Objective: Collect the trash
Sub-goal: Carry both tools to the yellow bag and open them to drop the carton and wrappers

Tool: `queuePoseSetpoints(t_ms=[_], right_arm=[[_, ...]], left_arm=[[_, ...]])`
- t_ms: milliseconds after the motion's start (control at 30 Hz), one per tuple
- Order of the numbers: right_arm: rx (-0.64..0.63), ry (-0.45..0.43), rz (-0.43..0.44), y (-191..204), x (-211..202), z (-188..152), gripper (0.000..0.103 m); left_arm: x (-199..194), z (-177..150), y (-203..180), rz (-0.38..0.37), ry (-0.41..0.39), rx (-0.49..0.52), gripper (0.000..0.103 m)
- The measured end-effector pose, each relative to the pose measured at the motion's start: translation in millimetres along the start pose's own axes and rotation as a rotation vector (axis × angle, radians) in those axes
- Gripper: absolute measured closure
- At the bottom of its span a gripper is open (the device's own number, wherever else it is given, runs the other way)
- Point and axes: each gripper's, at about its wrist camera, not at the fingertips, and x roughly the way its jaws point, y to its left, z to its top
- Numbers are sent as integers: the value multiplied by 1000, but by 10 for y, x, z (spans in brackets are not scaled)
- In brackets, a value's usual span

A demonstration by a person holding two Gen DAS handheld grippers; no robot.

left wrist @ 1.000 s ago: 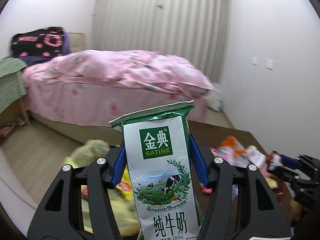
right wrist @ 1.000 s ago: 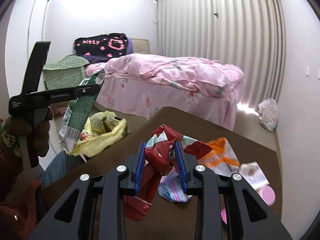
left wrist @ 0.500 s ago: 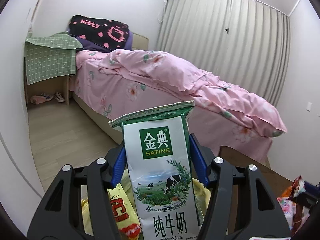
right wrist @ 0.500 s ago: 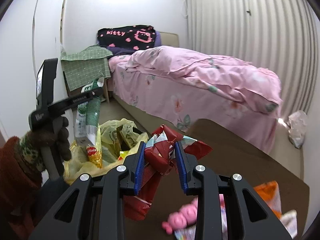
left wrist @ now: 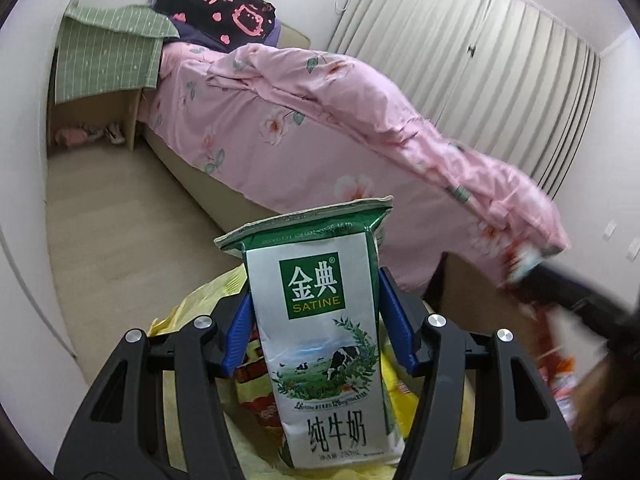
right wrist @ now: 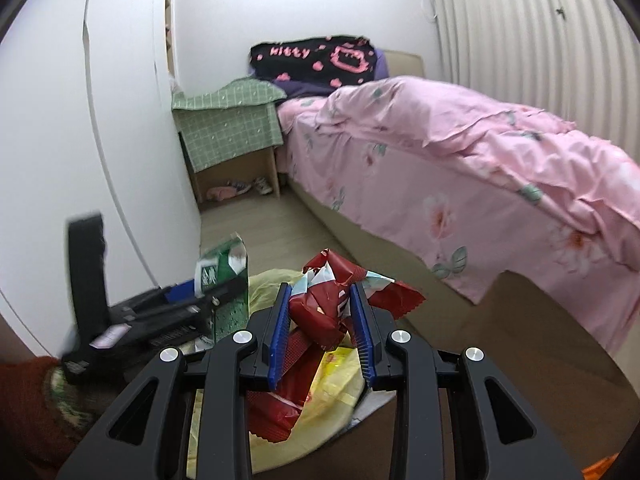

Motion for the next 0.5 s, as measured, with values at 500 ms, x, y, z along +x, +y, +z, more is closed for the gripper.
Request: queuePoseSetpoints(t_ms=[500], right_arm=[[55, 52, 78, -63, 320, -127, 61]], left_arm=[[-60, 96, 168, -63, 91, -147, 34]])
